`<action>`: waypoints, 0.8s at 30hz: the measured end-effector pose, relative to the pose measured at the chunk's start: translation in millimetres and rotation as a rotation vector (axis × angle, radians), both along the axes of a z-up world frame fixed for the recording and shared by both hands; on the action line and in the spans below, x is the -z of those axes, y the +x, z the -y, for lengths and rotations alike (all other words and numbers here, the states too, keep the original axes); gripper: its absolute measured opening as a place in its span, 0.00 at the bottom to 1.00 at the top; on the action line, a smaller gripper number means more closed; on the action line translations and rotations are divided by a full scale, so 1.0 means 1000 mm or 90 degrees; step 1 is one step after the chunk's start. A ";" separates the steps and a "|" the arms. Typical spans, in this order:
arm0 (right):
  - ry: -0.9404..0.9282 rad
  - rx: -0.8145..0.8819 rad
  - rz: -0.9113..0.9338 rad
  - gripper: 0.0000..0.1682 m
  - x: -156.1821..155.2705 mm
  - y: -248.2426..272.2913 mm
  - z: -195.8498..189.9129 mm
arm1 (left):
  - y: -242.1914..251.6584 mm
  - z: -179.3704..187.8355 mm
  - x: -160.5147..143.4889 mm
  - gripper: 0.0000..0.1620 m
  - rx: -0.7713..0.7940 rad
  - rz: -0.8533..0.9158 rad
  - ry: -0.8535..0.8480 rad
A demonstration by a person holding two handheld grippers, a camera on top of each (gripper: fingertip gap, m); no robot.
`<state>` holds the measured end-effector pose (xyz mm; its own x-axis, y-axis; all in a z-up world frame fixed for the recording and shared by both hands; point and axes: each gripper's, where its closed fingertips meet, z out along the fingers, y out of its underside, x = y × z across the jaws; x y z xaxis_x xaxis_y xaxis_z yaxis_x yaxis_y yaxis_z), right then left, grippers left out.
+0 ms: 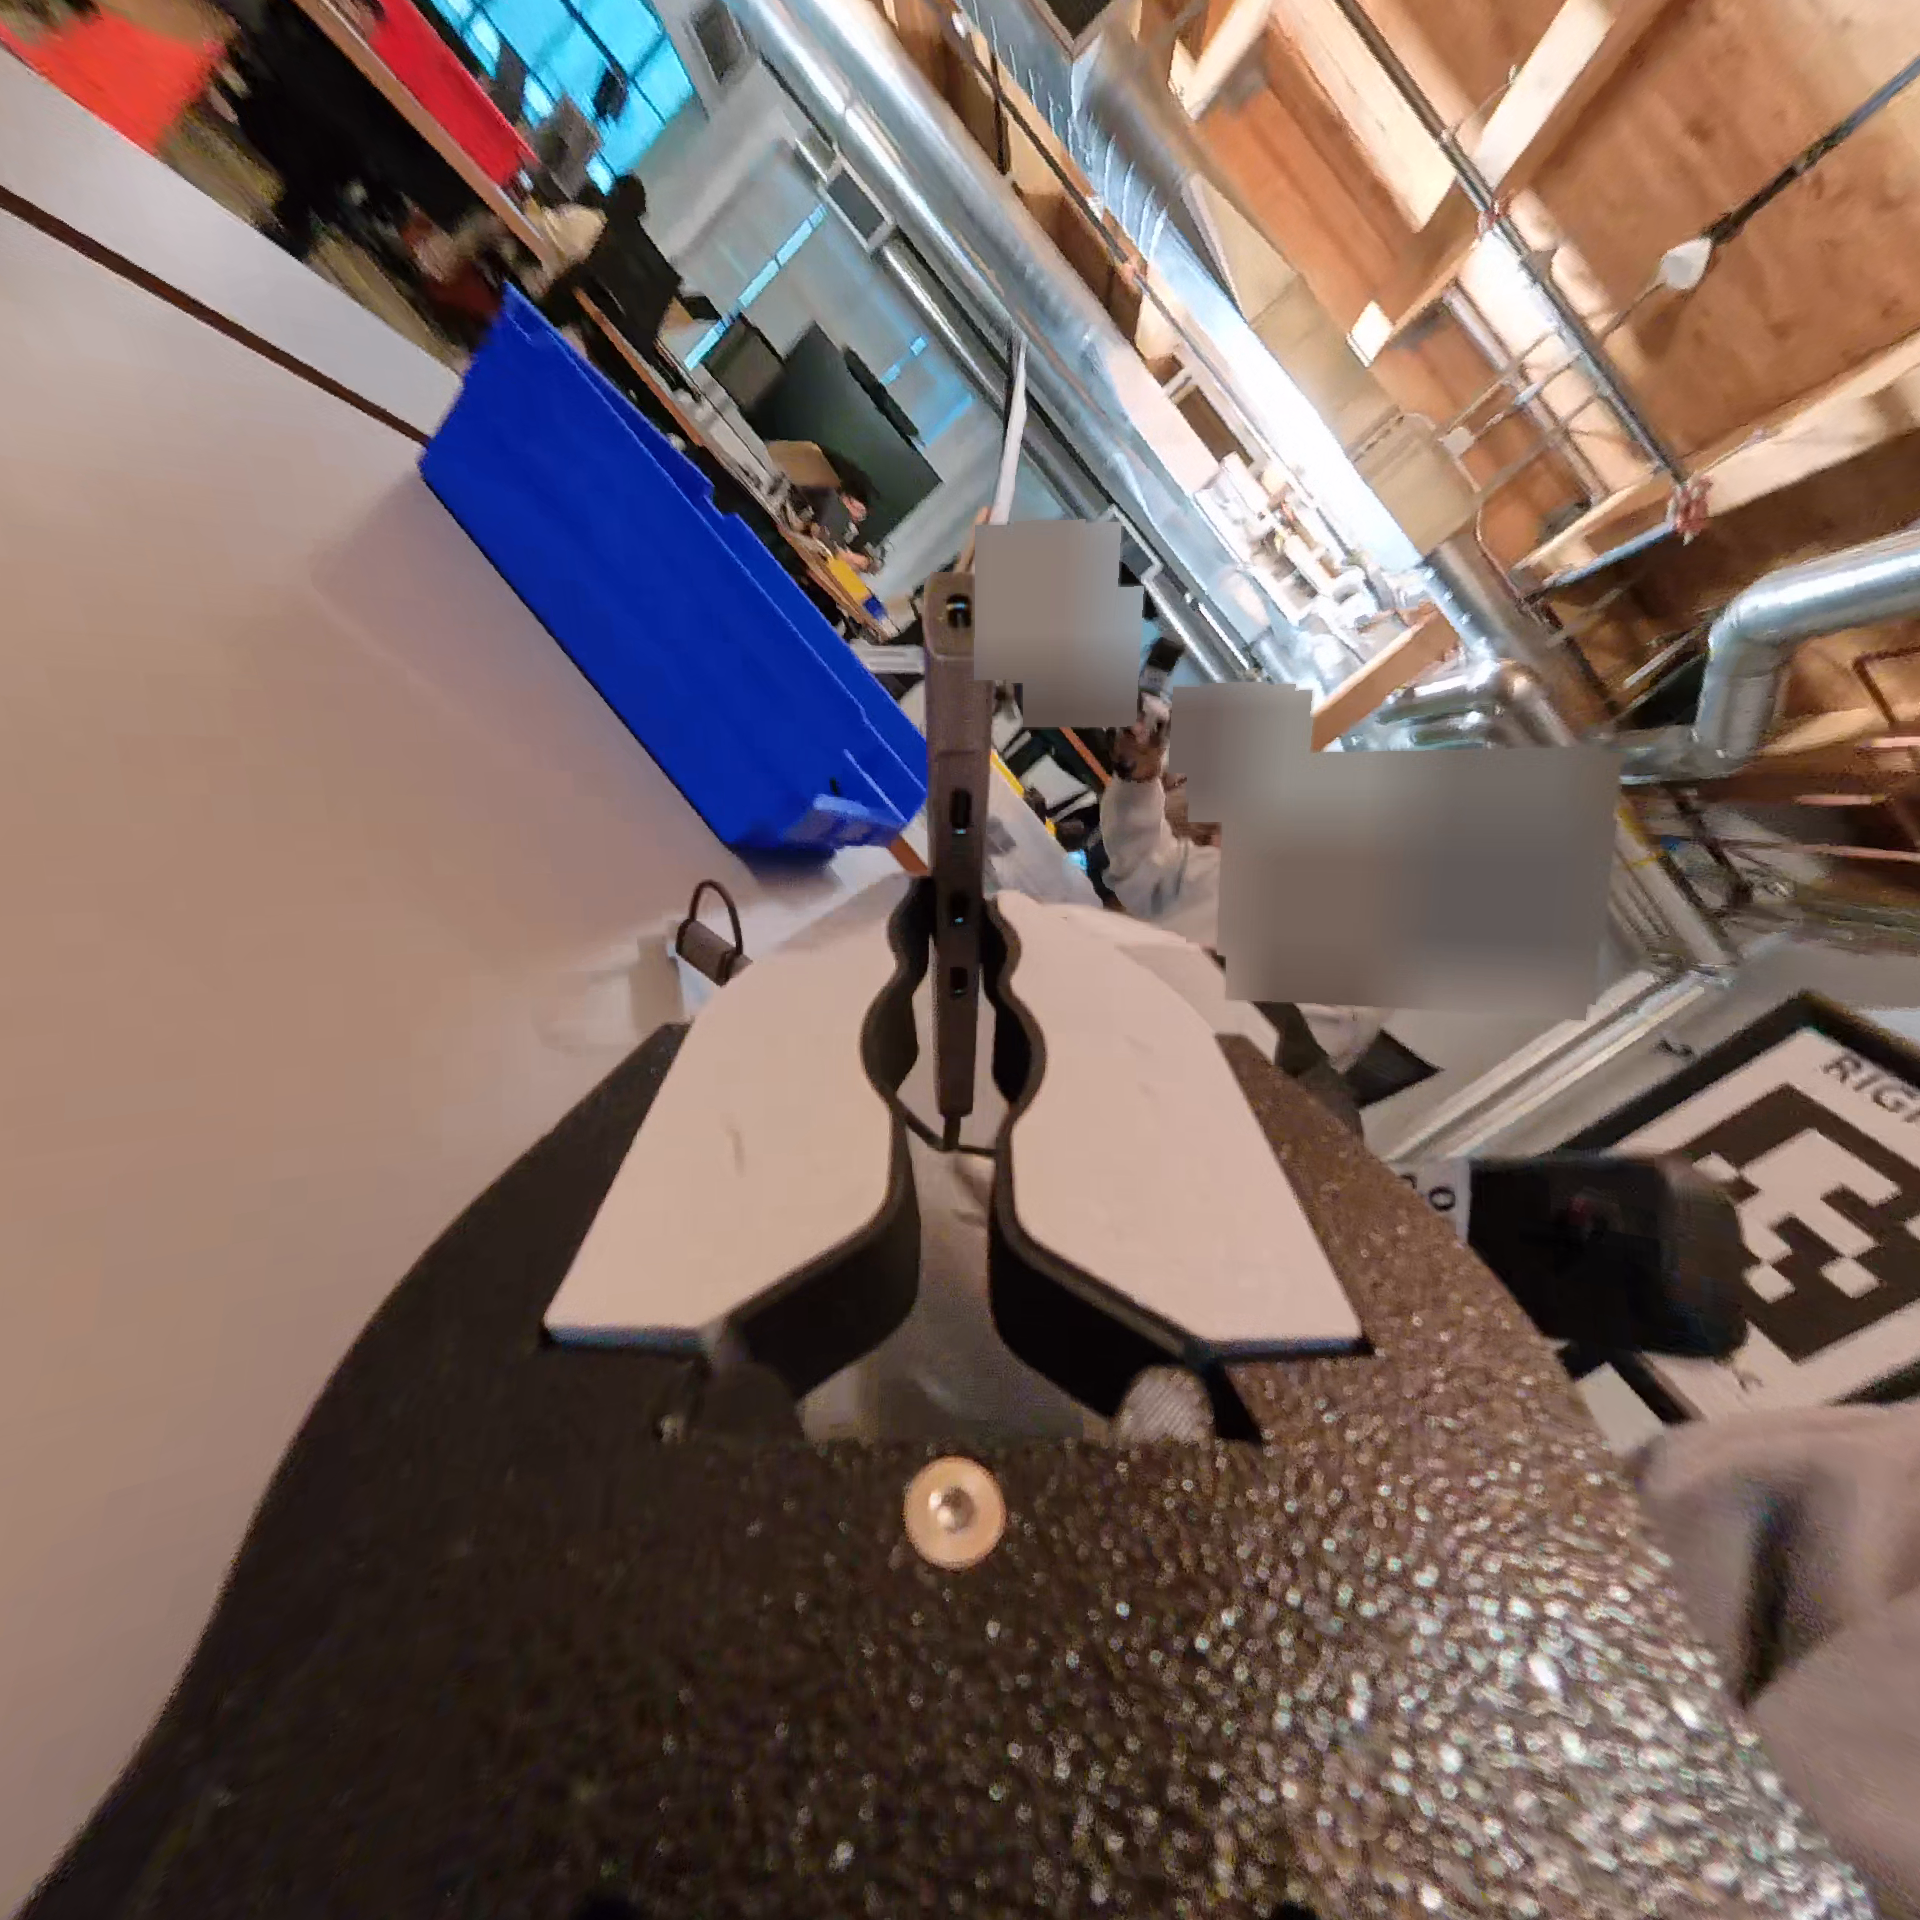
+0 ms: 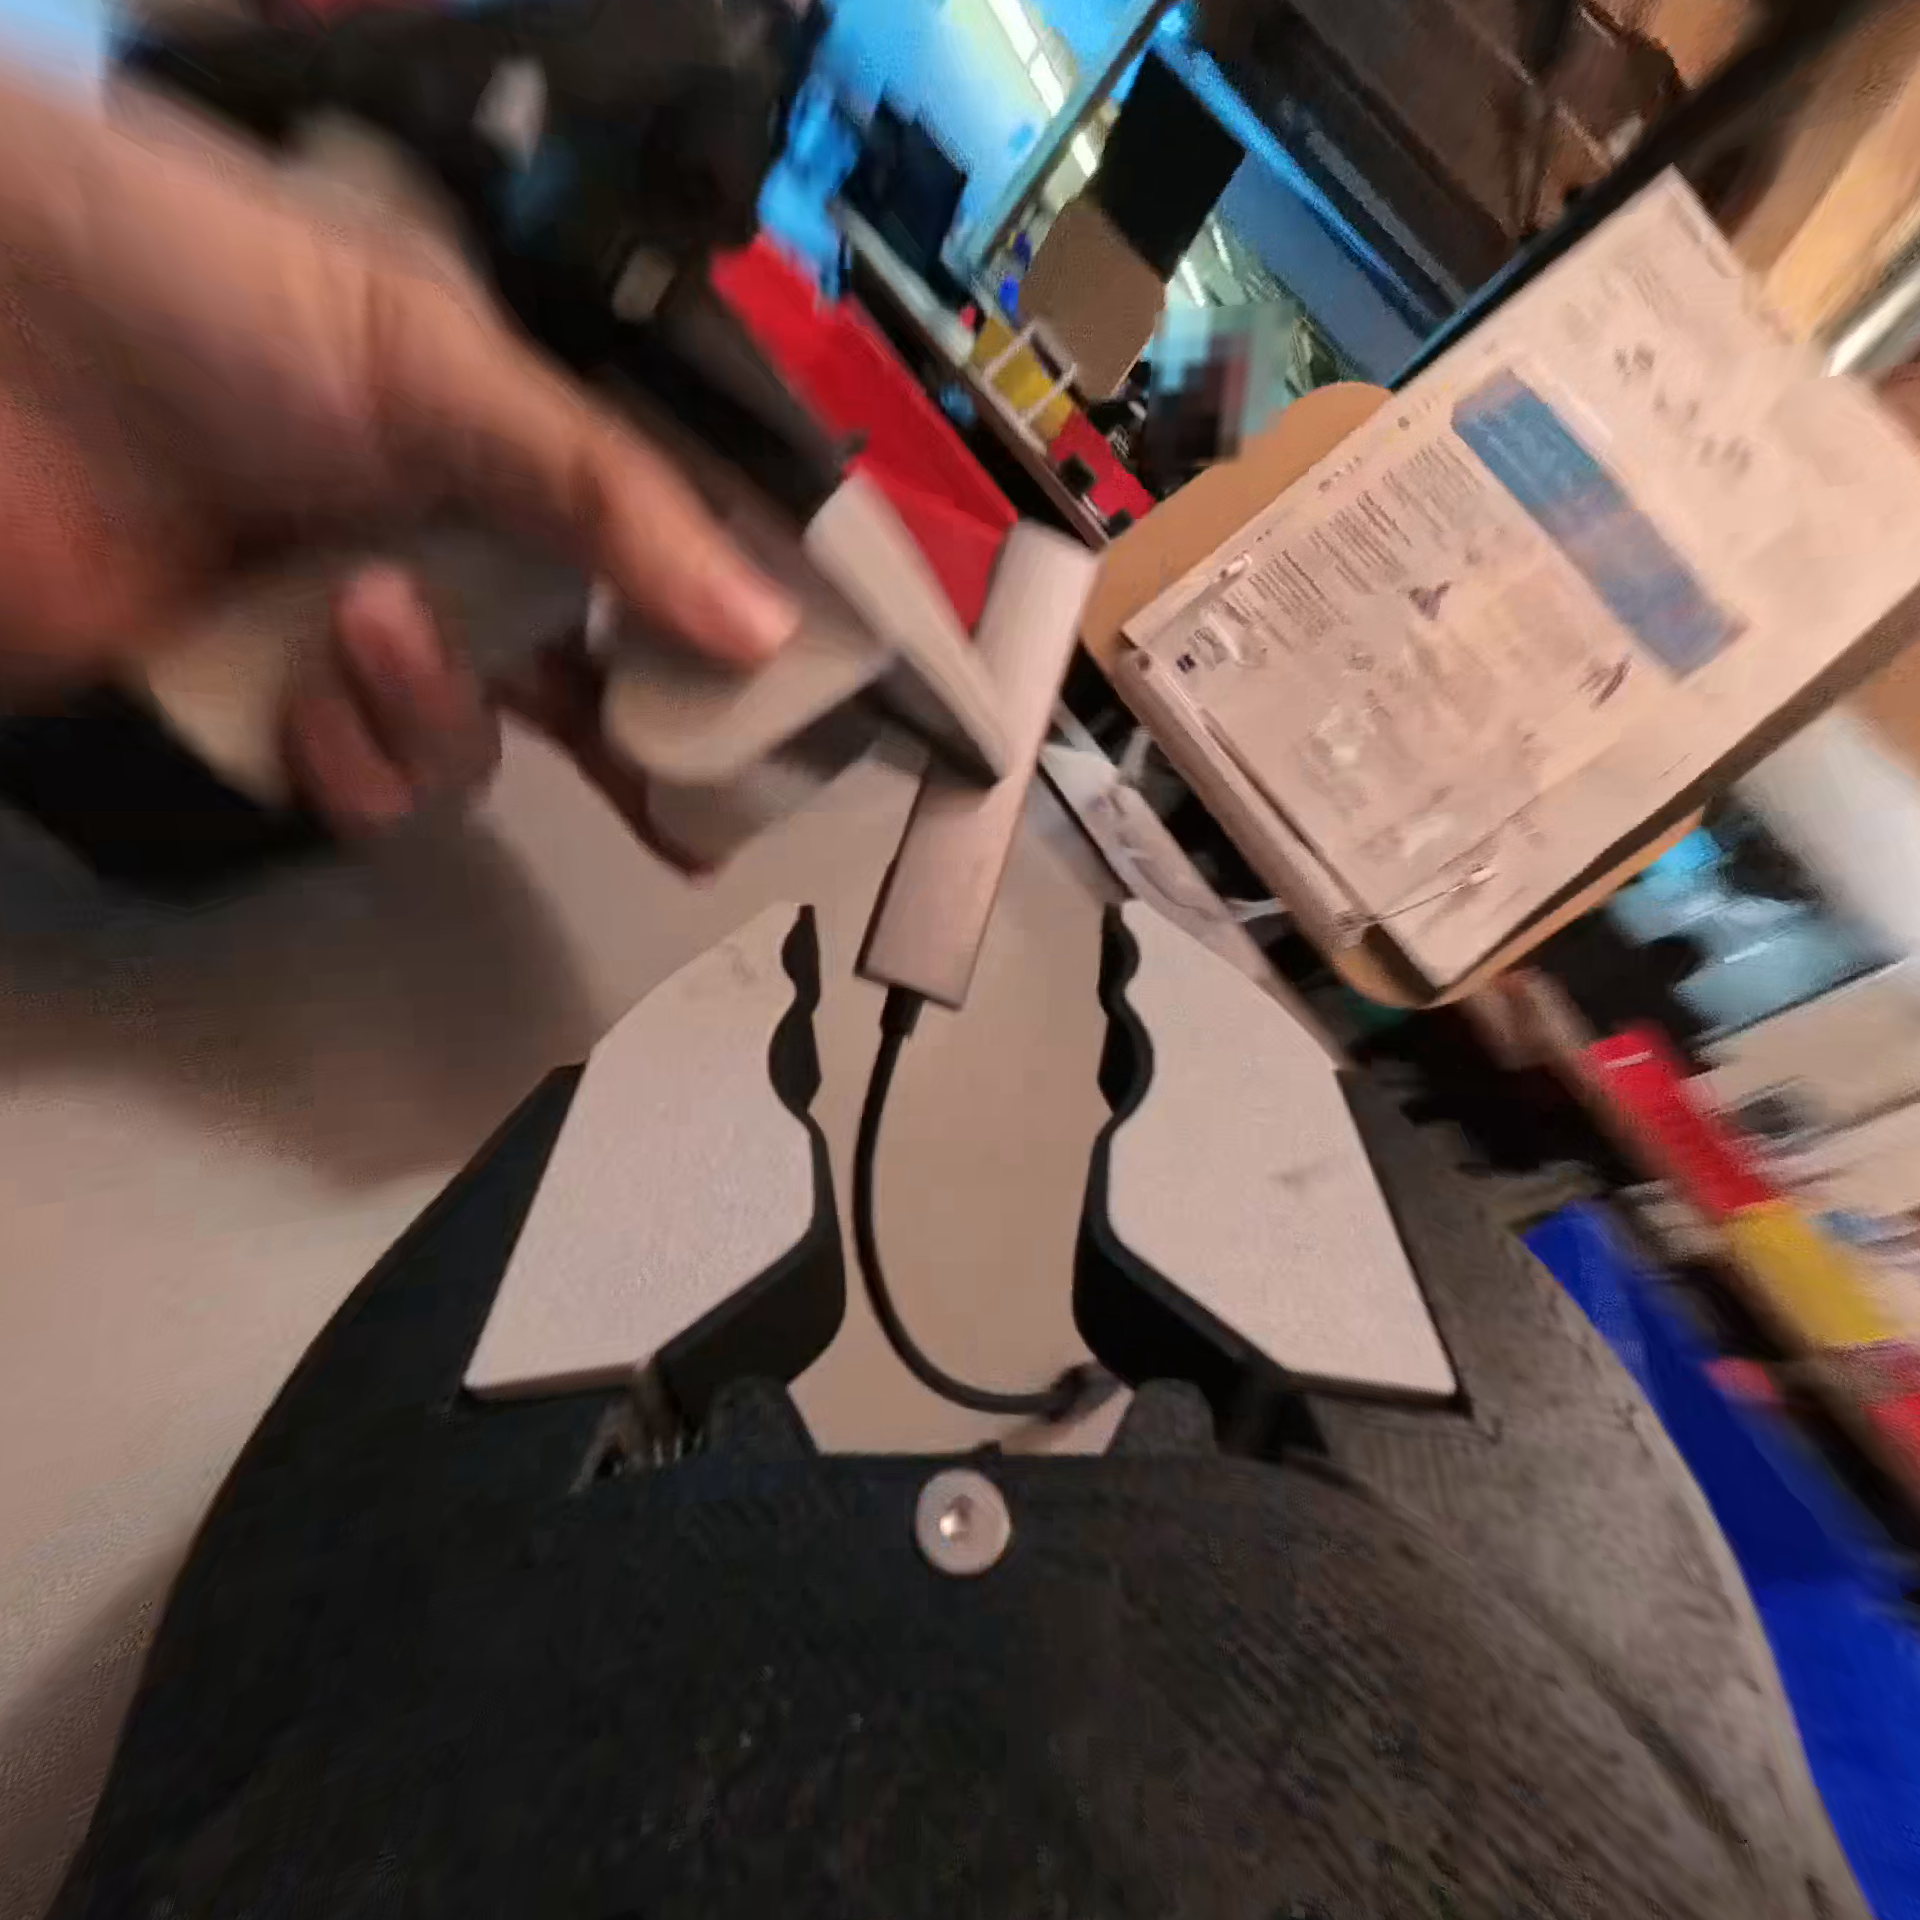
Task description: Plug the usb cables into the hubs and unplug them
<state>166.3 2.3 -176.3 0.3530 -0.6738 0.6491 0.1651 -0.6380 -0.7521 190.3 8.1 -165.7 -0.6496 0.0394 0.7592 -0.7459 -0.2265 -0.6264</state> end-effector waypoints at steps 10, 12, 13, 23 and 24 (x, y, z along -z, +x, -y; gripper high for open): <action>0.246 -0.021 -0.079 0.25 0.007 0.011 0.003 | -0.002 0.009 0.005 0.05 0.034 -0.274 -0.172; 0.264 -0.021 -0.042 0.19 0.001 0.010 0.006 | -0.004 0.013 0.010 0.05 0.035 -0.296 -0.168; 0.266 -0.030 -0.046 0.17 0.003 0.010 0.005 | -0.004 0.013 0.010 0.05 0.037 -0.311 -0.175; 0.278 -0.052 -0.087 0.14 0.009 0.009 0.003 | -0.001 0.012 0.010 0.05 0.028 -0.370 -0.207; 0.274 -0.049 -0.090 0.14 0.010 0.010 0.003 | 0.000 0.012 0.011 0.05 0.023 -0.370 -0.205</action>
<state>176.4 -0.4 -186.1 0.4774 -0.8399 0.2581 0.0771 -0.2526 -0.9645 190.3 -4.0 -177.0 -0.1321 0.3373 0.9321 -0.9523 -0.3043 -0.0248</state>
